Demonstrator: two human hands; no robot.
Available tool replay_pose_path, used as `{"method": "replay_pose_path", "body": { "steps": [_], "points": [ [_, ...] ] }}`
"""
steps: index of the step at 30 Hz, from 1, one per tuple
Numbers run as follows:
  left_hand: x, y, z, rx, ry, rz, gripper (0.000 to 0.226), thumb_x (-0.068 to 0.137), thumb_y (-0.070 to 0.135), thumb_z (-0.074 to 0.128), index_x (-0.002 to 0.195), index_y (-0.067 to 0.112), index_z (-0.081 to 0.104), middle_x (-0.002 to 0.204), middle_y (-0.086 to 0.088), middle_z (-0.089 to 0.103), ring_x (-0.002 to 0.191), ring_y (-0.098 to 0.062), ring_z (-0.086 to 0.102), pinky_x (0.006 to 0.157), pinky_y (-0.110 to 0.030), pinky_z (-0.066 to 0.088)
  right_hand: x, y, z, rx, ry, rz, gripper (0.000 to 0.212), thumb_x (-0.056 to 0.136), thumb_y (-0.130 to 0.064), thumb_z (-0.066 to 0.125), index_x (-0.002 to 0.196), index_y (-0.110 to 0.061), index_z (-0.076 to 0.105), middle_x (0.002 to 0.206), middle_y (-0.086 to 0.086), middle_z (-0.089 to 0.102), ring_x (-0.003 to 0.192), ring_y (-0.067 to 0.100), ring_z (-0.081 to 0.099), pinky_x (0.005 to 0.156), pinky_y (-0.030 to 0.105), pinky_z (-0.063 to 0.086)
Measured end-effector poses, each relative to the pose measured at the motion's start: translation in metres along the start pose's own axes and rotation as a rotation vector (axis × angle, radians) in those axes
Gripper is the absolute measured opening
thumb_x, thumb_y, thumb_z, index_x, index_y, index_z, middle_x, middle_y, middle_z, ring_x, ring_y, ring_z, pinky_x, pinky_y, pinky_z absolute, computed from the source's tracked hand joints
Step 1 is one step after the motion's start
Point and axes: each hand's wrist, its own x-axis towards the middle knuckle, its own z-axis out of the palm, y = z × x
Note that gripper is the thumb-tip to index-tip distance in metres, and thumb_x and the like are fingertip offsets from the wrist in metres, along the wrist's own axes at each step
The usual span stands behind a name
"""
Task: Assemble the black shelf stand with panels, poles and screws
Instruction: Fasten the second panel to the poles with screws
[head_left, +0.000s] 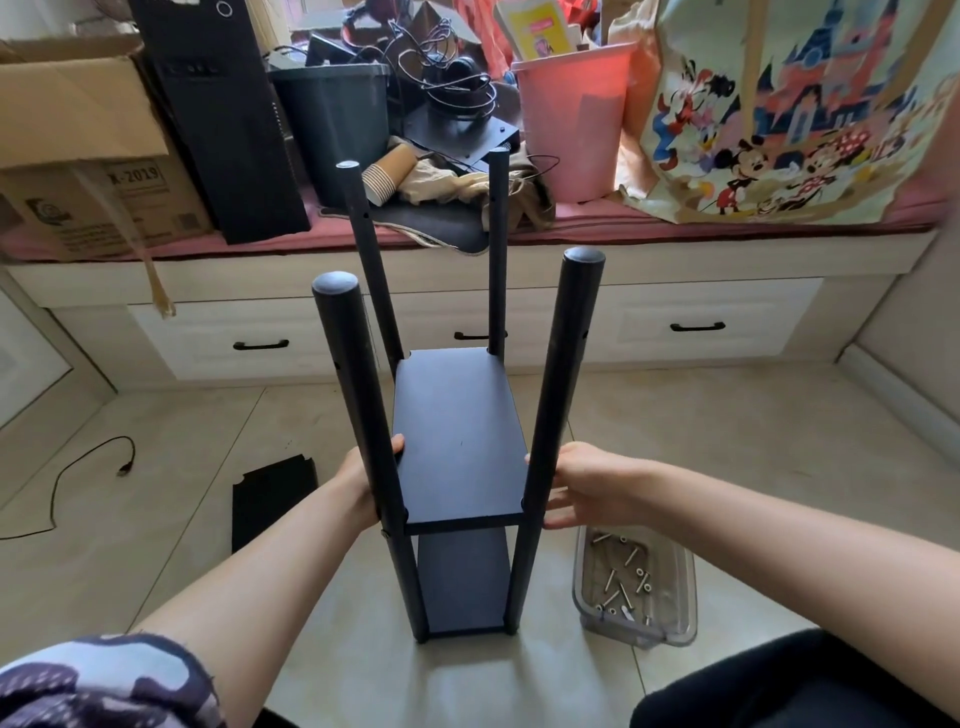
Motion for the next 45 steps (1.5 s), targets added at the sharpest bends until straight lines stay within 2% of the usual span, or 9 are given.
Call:
{"method": "replay_pose_path", "body": {
  "steps": [5, 14, 22, 27, 31, 34, 39, 42, 45],
  "points": [
    [0.001, 0.005, -0.007, 0.097, -0.057, -0.009, 0.028, 0.103, 0.032, 0.054, 0.103, 0.005, 0.062, 0.096, -0.014, 0.069, 0.08, -0.03, 0.067, 0.064, -0.038, 0.051, 0.013, 0.003, 0.009, -0.059, -0.018, 0.064, 0.034, 0.096, -0.004, 0.055, 0.063, -0.014, 0.057, 0.058, 0.0, 0.062, 0.067, 0.021, 0.058, 0.079, 0.046, 0.049],
    [-0.019, 0.007, -0.028, 0.081, -0.002, 0.075, 0.022, 0.102, 0.014, 0.051, 0.114, 0.001, 0.065, 0.118, -0.019, 0.068, 0.099, -0.033, 0.068, 0.08, -0.044, 0.056, 0.015, 0.009, 0.026, -0.039, 0.079, 0.042, 0.037, 0.096, 0.004, 0.042, 0.062, -0.009, 0.05, 0.046, 0.0, 0.054, 0.06, 0.023, 0.051, 0.065, 0.043, 0.046],
    [-0.056, 0.0, -0.037, -0.012, 0.117, 0.184, 0.021, 0.099, -0.002, 0.048, 0.084, -0.001, 0.063, 0.095, -0.02, 0.062, 0.088, -0.03, 0.059, 0.077, -0.04, 0.054, 0.012, 0.01, 0.047, 0.006, 0.132, 0.04, 0.017, 0.092, 0.003, 0.044, 0.087, -0.001, 0.06, 0.09, 0.015, 0.054, 0.084, 0.029, 0.047, 0.067, 0.051, 0.055],
    [-0.065, -0.01, -0.042, -0.134, 0.267, 0.262, 0.01, 0.087, 0.003, 0.051, 0.082, 0.0, 0.059, 0.074, -0.014, 0.055, 0.072, -0.029, 0.05, 0.079, -0.043, 0.048, 0.007, 0.006, 0.074, 0.045, 0.236, 0.062, 0.03, 0.088, 0.008, 0.026, 0.074, -0.009, 0.047, 0.05, 0.005, 0.04, 0.041, 0.016, 0.029, 0.056, 0.039, 0.047],
    [-0.073, -0.038, -0.031, -0.164, 0.351, 0.127, 0.015, 0.086, 0.003, 0.052, 0.098, 0.003, 0.062, 0.104, -0.018, 0.065, 0.097, -0.031, 0.06, 0.09, -0.041, 0.047, 0.005, 0.007, 0.085, 0.128, 0.271, 0.064, 0.034, 0.084, 0.01, 0.024, 0.063, -0.013, 0.036, 0.039, 0.0, 0.031, 0.034, 0.013, 0.021, 0.056, 0.035, 0.034],
    [-0.085, -0.056, -0.012, -0.04, 0.262, 0.082, 0.016, 0.086, -0.006, 0.056, 0.098, 0.005, 0.055, 0.107, -0.013, 0.057, 0.108, -0.03, 0.056, 0.09, -0.037, 0.041, 0.006, 0.013, 0.085, 0.131, 0.272, 0.027, 0.028, 0.091, 0.004, 0.037, 0.069, -0.007, 0.049, 0.057, 0.007, 0.044, 0.047, 0.016, 0.034, 0.065, 0.042, 0.052],
    [-0.092, -0.065, 0.008, 0.393, 0.095, 0.228, 0.089, 0.084, 0.017, 0.077, 0.152, 0.017, 0.019, 0.137, -0.004, 0.047, 0.117, -0.022, 0.048, 0.092, -0.034, 0.042, 0.012, 0.02, 0.072, -0.018, 0.285, 0.019, 0.011, 0.092, -0.016, 0.057, 0.084, -0.009, 0.059, 0.082, 0.008, 0.062, 0.076, 0.02, 0.057, 0.063, 0.031, 0.041],
    [-0.092, -0.071, 0.02, 0.593, 0.017, 0.256, 0.113, 0.078, 0.035, 0.084, 0.159, 0.017, 0.007, 0.153, -0.01, 0.042, 0.137, -0.028, 0.044, 0.112, -0.04, 0.04, 0.019, 0.019, 0.065, -0.061, 0.27, 0.036, 0.014, 0.091, -0.022, 0.063, 0.093, -0.008, 0.062, 0.091, 0.008, 0.062, 0.085, 0.02, 0.055, 0.068, 0.029, 0.042],
    [-0.096, -0.071, 0.034, 0.687, 0.053, 0.261, 0.124, 0.083, 0.045, 0.079, 0.158, 0.008, -0.014, 0.161, -0.025, 0.02, 0.144, -0.034, 0.036, 0.112, -0.038, 0.035, 0.025, 0.019, 0.063, -0.077, 0.258, 0.053, 0.015, 0.085, -0.021, 0.068, 0.088, -0.007, 0.066, 0.091, 0.01, 0.063, 0.089, 0.022, 0.054, 0.075, 0.033, 0.043]
  ]
}}
